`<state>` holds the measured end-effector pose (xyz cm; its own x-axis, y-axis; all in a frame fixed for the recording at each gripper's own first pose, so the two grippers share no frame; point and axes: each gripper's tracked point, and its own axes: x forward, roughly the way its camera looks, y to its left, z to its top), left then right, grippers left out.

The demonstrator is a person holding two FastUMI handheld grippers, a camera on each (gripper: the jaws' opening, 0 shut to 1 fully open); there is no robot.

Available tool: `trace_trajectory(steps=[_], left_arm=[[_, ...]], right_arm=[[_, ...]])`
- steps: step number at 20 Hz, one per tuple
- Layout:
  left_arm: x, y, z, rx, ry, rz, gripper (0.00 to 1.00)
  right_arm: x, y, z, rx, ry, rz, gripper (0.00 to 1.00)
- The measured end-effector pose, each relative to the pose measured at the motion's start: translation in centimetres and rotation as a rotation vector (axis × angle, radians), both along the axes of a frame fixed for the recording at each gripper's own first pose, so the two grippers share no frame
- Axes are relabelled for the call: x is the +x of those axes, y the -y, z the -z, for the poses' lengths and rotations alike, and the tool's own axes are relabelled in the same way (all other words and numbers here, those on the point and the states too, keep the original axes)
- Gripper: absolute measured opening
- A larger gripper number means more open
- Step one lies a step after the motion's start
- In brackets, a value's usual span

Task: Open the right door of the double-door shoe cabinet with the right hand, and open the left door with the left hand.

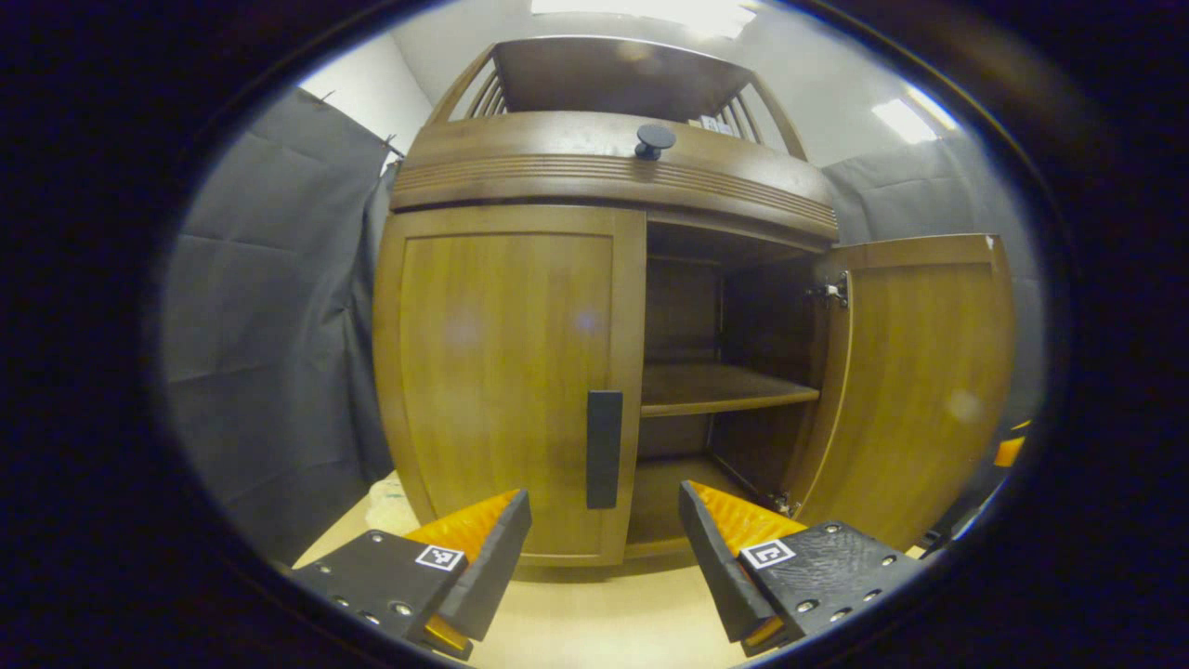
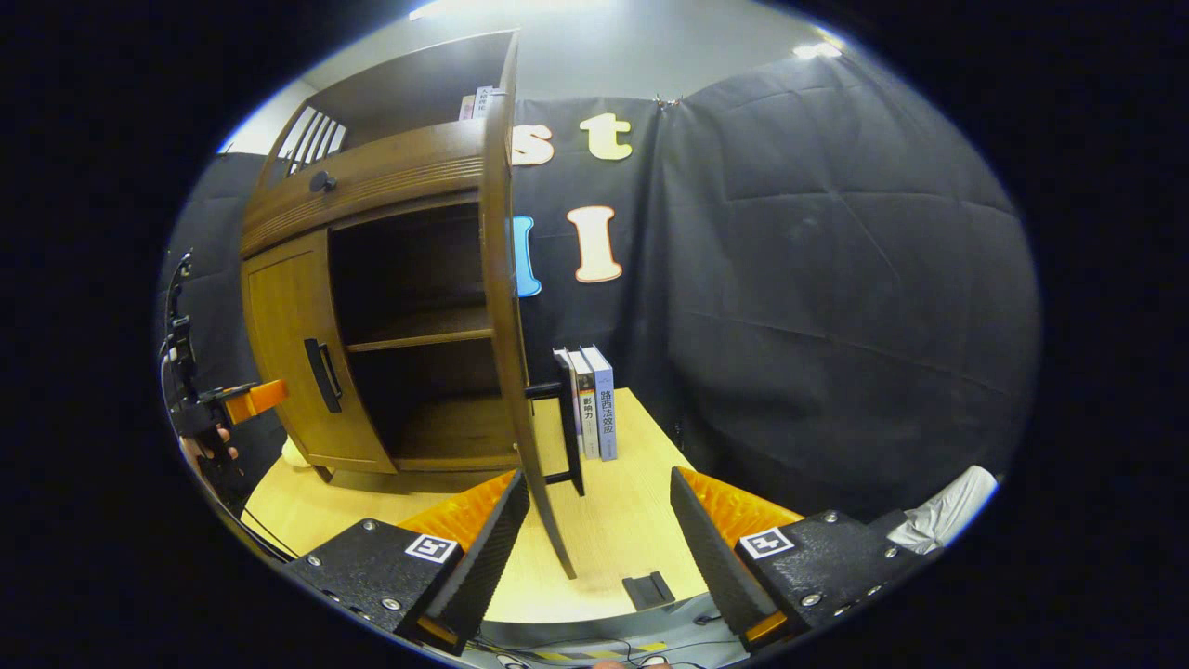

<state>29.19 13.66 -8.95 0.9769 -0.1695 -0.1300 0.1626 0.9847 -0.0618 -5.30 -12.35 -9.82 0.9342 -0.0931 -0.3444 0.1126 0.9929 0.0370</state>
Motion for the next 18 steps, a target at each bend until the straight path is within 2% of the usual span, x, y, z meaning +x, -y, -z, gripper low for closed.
trace_trajectory(steps=[1,3,5,6,11,12,13,14,17,18], left_arm=[[1.2,0.2,0.1,-0.006,0.001,0.015,0.98],[2.9,0.2,0.1,-0.008,0.01,0.031,0.98],[4.7,0.4,-0.6,-0.011,0.037,0.046,0.98],[5.7,0.6,-0.8,-0.008,0.044,0.052,0.98],[9.9,0.6,-0.4,-0.003,0.042,-0.002,0.98],[10.4,0.6,-0.1,0.004,0.029,-0.009,0.92],[10.7,0.8,-0.1,0.01,0.024,-0.012,0.86],[11.0,1.0,0.3,0.011,0.023,-0.005,0.79],[11.7,1.5,0.6,0.014,0.02,0.019,0.6],[12.3,1.3,0.6,0.028,0.025,-0.006,0.54]], right_arm=[[-0.6,-1.4,-0.4,-0.001,0.013,0.003,0.94],[-0.9,-3.9,-1.2,-0.027,0.049,-0.004,0.92],[-1.1,-6.2,-1.2,-0.044,0.067,-0.024,0.95],[-0.8,-7.4,-1.2,-0.04,0.072,-0.04,0.92],[1.9,-11.4,-1.4,-0.001,0.121,-0.141,0.94],[2.4,-11.8,-1.7,0.013,0.133,-0.143,0.92],[2.7,-12.3,-1.9,0.028,0.144,-0.149,0.94],[3.2,-12.8,-2.1,0.04,0.153,-0.156,0.92],[4.0,-13.5,-1.9,0.048,0.148,-0.183,0.92],[4.1,-13.7,-1.9,0.051,0.147,-0.189,0.92]])
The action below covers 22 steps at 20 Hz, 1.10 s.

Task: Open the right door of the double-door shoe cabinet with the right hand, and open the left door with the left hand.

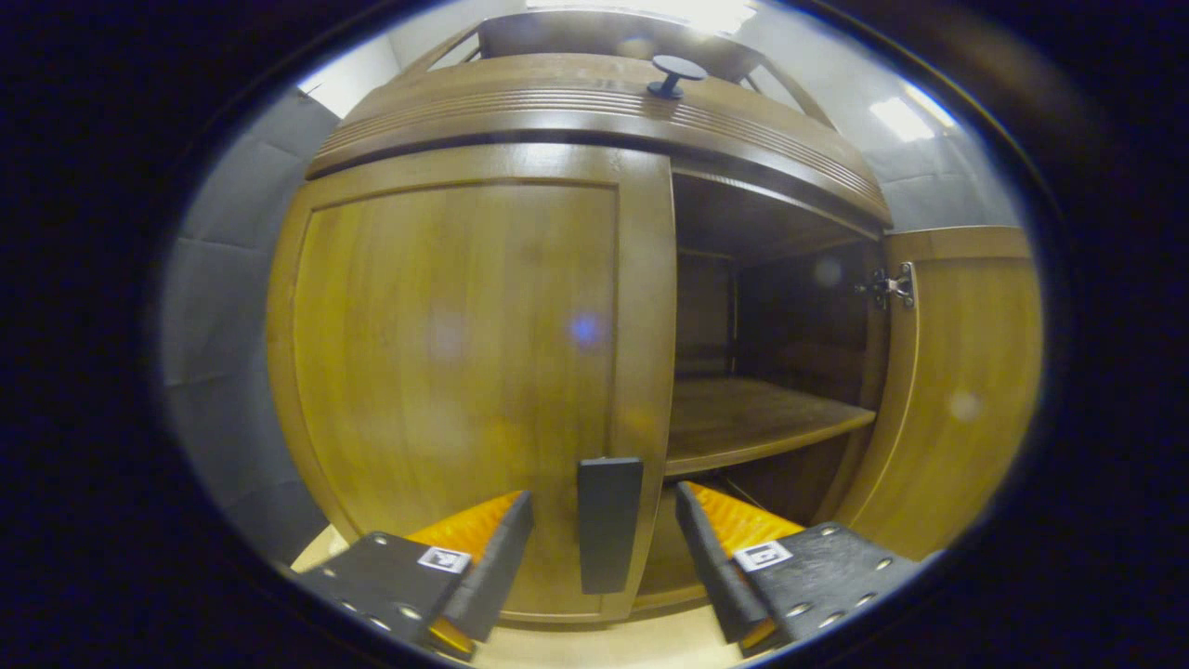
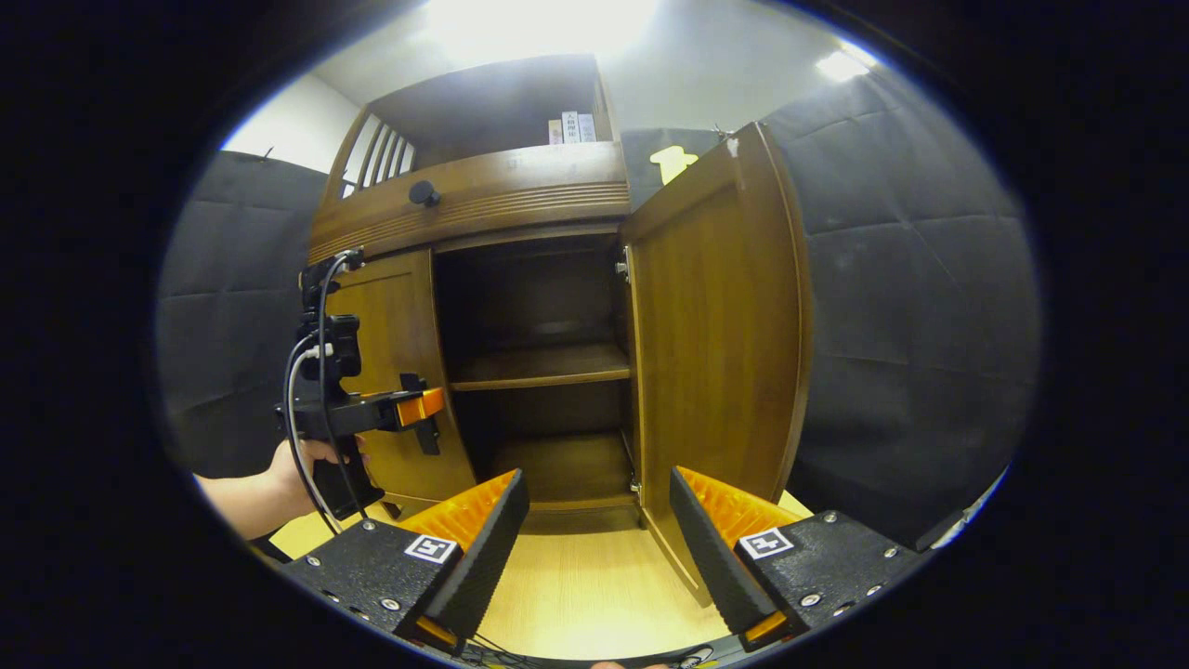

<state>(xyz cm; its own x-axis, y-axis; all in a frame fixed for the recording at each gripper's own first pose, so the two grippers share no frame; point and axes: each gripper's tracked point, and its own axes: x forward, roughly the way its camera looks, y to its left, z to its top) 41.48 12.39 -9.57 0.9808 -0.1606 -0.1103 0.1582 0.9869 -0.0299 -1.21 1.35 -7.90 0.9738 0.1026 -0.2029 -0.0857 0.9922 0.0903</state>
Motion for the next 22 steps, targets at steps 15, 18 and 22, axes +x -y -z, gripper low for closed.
trace_trajectory(steps=[15,18,22], left_arm=[[0.3,0.3,0.0,-0.021,0.007,-0.007,0.31],[-0.1,0.3,-0.7,-0.038,0.001,0.013,0.31],[-0.7,0.0,-1.6,-0.041,0.007,0.04,0.31]], right_arm=[[-0.1,-0.1,0.1,0.006,0.005,0.004,0.94],[-0.6,-0.6,0.1,0.004,0.01,0.008,0.94],[-1.0,-0.5,-0.4,0.018,0.033,0.049,0.94]])
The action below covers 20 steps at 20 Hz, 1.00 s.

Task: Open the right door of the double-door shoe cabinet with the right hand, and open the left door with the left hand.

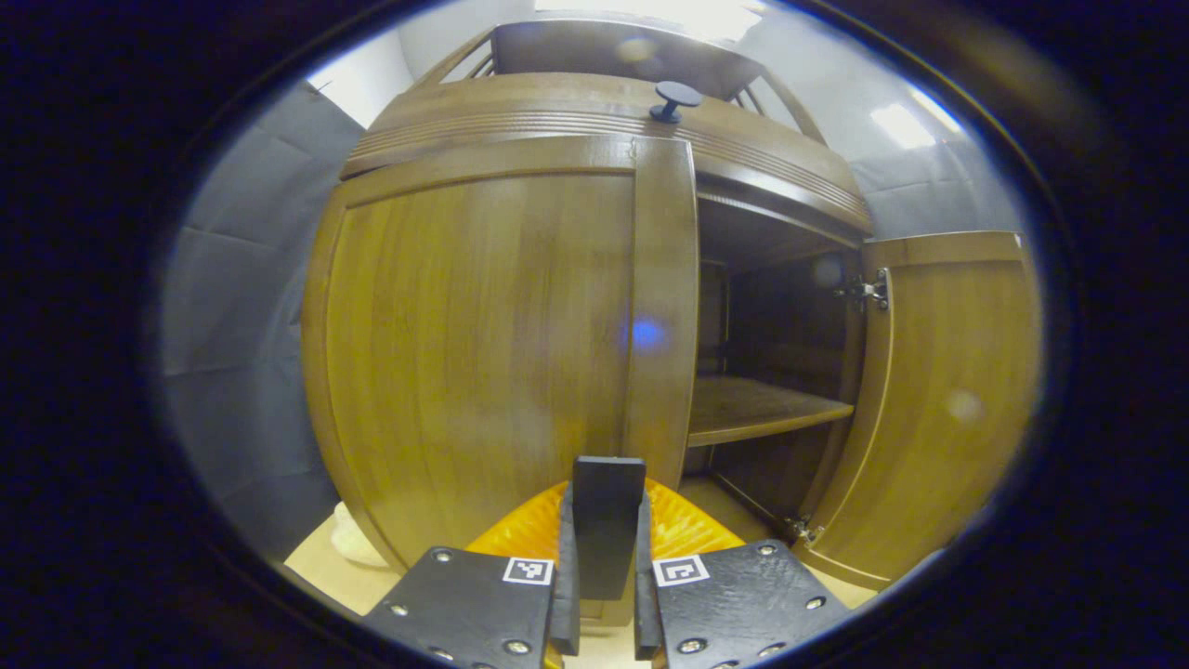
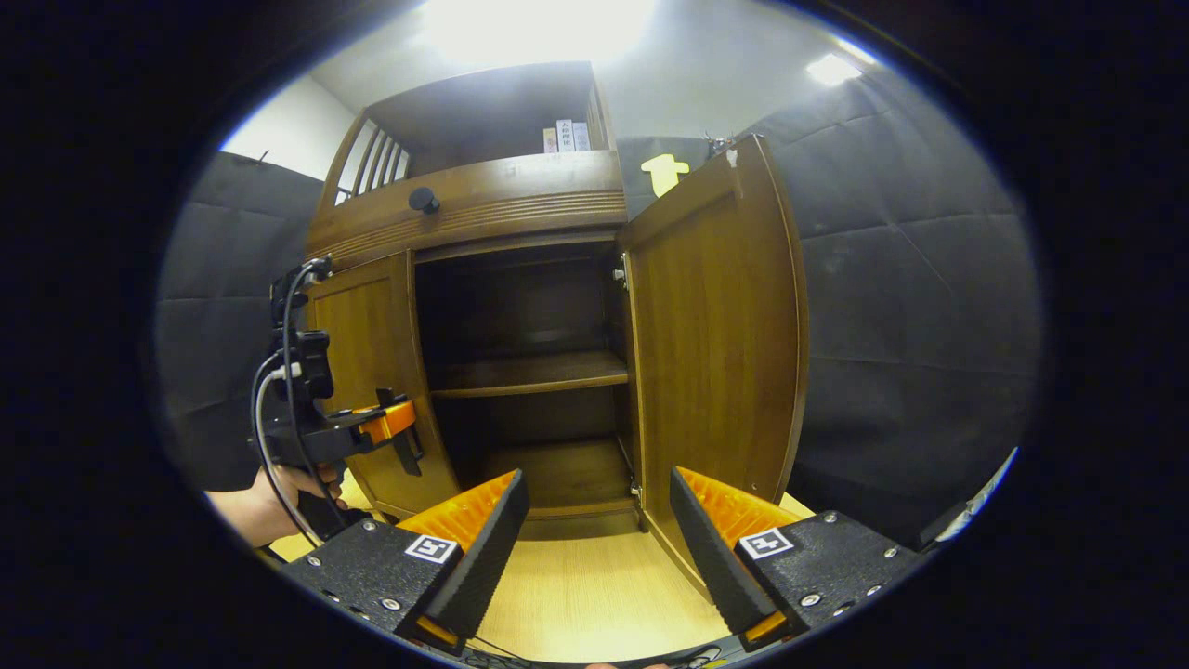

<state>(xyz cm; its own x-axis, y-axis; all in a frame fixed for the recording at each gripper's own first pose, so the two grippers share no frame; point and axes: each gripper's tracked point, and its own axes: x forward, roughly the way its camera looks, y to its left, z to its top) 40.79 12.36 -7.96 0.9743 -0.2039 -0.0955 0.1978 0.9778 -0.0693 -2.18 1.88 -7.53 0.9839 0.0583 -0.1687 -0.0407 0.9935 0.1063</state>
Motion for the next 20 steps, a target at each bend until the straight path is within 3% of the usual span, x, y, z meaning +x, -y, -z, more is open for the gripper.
trace_trajectory(steps=[1,2,5,6,11,12,14,16,20], left_arm=[[0.0,-0.1,-0.2,-0.003,0.001,0.01,0.31],[-0.1,-0.2,-0.4,-0.012,0.0,0.016,0.24],[-0.4,-0.4,-1.3,-0.022,0.008,0.034,0.22],[-0.4,-0.5,-1.5,-0.023,0.012,0.036,0.27],[-0.7,-0.6,-1.8,-0.03,0.031,0.035,0.24],[-0.7,-0.6,-1.8,-0.033,0.031,0.034,0.31],[-1.0,-0.8,-1.9,-0.039,0.032,0.027,0.31],[-1.0,-0.9,-1.9,-0.04,0.03,0.018,0.18],[-1.3,-1.2,-2.0,-0.043,0.048,0.009,0.17]], right_arm=[[0.1,-0.1,0.1,0.005,-0.003,0.002,0.92],[0.0,-0.2,0.2,0.008,-0.005,0.004,0.92],[0.0,-0.6,0.4,0.019,-0.01,-0.003,0.94],[0.0,-0.8,0.5,0.017,-0.014,-0.009,0.94],[0.6,-2.6,0.6,0.022,-0.014,-0.043,0.92],[0.7,-2.8,0.4,0.028,-0.012,-0.05,0.92],[0.6,-3.2,0.2,0.028,-0.007,-0.058,0.94],[0.5,-3.4,0.4,0.016,-0.015,-0.059,0.94],[0.1,-2.9,0.2,0.005,-0.011,-0.043,0.94]])
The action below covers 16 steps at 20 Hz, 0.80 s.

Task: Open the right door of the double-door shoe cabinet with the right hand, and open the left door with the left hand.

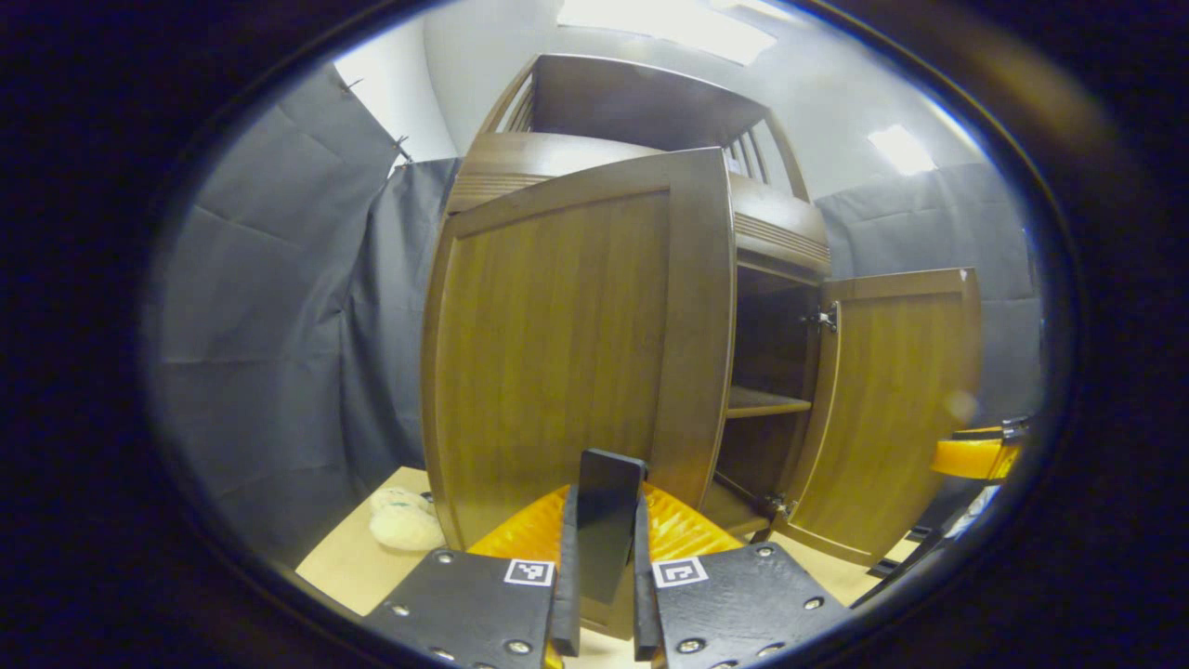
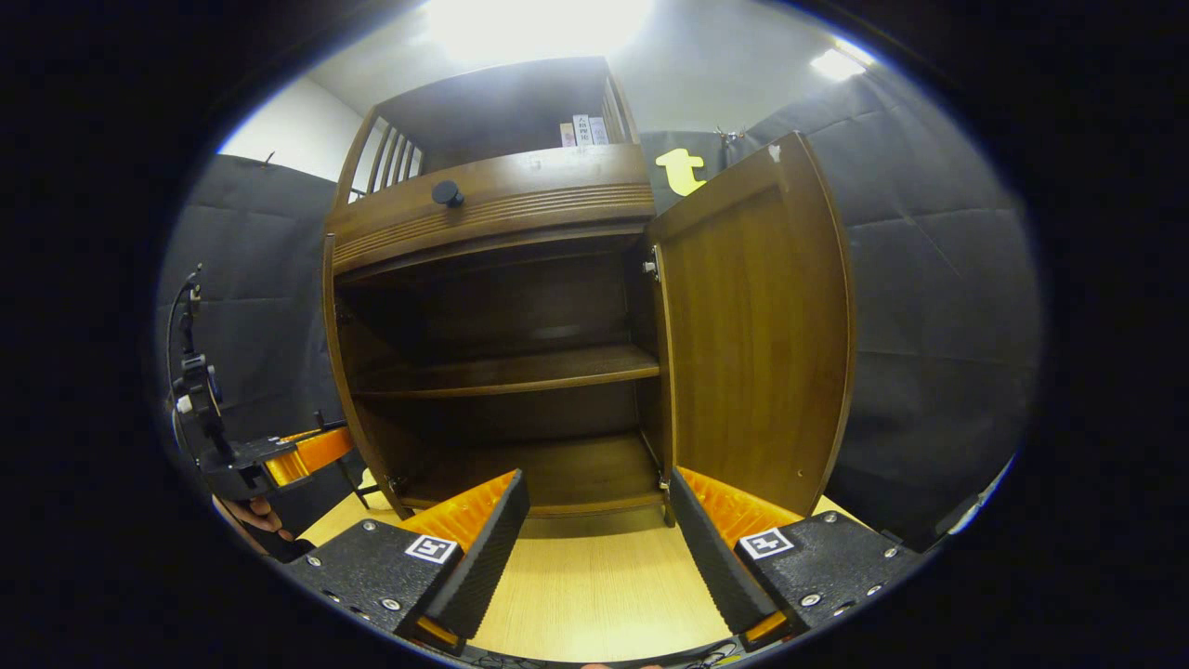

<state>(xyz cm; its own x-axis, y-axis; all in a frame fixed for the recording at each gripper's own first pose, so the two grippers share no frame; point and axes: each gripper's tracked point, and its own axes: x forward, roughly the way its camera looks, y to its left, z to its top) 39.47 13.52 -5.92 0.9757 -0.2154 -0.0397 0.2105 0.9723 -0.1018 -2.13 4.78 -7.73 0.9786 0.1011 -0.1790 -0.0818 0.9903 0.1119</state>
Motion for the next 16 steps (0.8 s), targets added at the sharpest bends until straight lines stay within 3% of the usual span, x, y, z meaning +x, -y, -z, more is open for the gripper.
trace_trajectory(steps=[5,6,13,15,16], left_arm=[[0.0,-0.4,-0.1,-0.028,0.005,-0.022,0.17],[-0.3,-0.7,-0.3,-0.031,0.007,-0.027,0.3],[-1.6,-2.5,-2.5,0.037,0.022,-0.12,0.08],[-2.1,-3.2,-3.6,0.04,0.023,-0.17,0.09],[-2.3,-3.5,-4.1,0.044,0.023,-0.19,0.14]], right_arm=[[0.1,0.8,0.2,0.002,-0.012,0.017,0.94],[0.3,0.7,0.2,0.009,-0.015,0.016,0.94],[0.9,-1.6,0.4,0.001,-0.018,-0.044,0.94],[1.0,-2.4,0.4,0.0,-0.019,-0.065,0.94],[1.0,-2.7,0.4,-0.001,-0.019,-0.073,0.94]])
